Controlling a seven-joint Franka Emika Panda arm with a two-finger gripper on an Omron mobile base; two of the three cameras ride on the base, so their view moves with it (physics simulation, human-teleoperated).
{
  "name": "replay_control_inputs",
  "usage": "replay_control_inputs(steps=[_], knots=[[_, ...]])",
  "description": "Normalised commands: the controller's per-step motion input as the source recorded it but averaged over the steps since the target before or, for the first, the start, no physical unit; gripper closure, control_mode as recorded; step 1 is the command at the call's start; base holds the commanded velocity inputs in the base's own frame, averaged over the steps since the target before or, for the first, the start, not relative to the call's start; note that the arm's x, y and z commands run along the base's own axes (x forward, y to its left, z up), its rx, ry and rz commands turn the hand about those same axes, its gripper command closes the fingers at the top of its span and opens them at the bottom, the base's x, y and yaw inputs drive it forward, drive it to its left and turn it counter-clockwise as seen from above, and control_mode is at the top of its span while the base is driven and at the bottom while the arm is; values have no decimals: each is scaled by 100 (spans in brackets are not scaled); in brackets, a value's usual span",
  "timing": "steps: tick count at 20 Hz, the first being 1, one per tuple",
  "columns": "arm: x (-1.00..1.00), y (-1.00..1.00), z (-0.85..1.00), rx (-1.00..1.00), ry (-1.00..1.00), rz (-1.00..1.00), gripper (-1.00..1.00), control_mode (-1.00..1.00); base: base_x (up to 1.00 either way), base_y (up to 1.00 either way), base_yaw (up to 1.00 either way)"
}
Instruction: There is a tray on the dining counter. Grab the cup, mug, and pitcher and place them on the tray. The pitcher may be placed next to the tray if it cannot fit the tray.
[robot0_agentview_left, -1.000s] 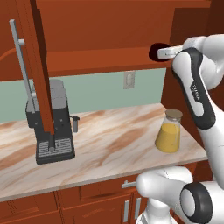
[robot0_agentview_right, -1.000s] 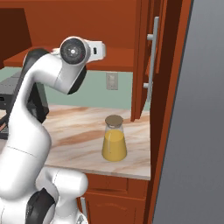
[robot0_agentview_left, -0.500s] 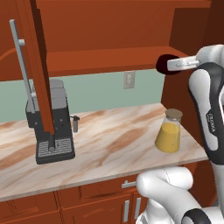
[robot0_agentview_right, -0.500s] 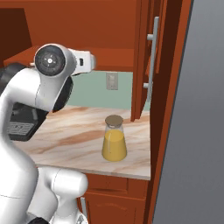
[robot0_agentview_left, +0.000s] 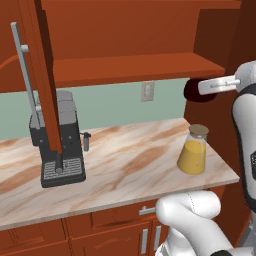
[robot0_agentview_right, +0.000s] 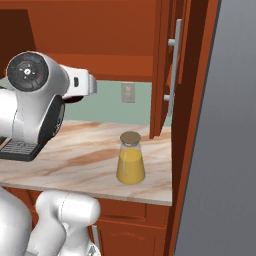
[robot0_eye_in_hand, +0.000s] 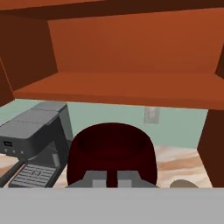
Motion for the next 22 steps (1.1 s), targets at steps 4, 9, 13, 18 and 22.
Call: replay_control_inputs(steps=[4,9,13,18,22], knots=[[-30,16,-17,0,7,0,100,-100,0,0,0],[-17,16,-24,0,1,0,100,-100,0,0,0],[-17,19,-17,0,0,0,100,-100,0,0,0],[-10,9,-5,0,0,0,100,-100,0,0,0],[-7,0,0,0,0,0,100,-100,0,0,0]])
